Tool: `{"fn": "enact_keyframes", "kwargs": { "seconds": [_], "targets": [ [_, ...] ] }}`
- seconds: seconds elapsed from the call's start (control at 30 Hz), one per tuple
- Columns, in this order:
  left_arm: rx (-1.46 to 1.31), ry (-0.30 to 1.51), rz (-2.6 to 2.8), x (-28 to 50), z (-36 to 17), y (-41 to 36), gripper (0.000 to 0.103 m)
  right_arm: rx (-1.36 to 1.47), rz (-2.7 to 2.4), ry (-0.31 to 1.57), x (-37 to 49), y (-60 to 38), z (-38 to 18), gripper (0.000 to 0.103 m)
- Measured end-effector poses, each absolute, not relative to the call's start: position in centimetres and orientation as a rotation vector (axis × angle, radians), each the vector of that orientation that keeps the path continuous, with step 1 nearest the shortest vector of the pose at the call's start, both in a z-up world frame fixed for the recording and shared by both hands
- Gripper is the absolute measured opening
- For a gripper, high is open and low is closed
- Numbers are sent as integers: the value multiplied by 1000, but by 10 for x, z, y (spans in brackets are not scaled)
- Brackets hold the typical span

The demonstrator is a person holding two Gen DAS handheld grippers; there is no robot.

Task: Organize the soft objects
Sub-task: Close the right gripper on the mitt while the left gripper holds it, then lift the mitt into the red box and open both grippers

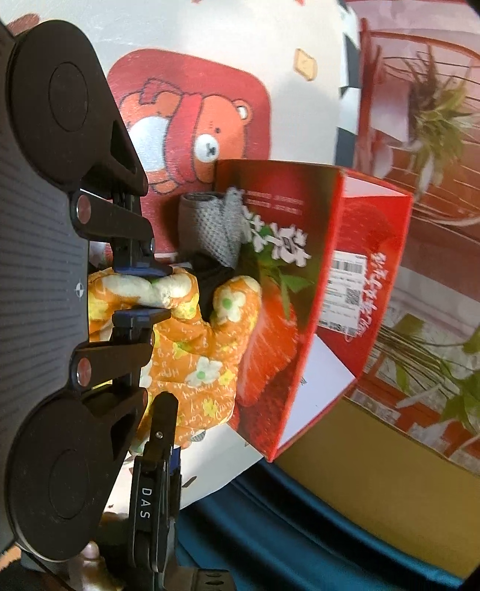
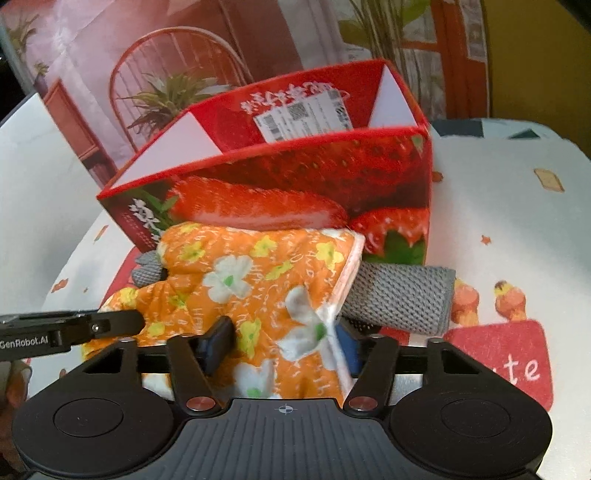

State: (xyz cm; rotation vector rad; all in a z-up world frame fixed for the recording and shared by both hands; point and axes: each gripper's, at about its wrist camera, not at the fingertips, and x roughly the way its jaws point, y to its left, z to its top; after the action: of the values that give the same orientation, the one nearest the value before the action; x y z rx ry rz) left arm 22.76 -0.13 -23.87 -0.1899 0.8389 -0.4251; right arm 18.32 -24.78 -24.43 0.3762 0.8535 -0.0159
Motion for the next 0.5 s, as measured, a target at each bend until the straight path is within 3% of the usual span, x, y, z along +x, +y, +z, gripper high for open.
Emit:
{"fn": "enact_keyframes", "kwargs": {
  "seconds": [0.23,0.5],
  "targets": [
    [-149,740,-425,216,-213,-2,15,315,17,778,177,-243,-214,30],
    [-132,653,-427,209,-191,-2,15,277,40,696,175,-243,-183,28]
  ]
}}
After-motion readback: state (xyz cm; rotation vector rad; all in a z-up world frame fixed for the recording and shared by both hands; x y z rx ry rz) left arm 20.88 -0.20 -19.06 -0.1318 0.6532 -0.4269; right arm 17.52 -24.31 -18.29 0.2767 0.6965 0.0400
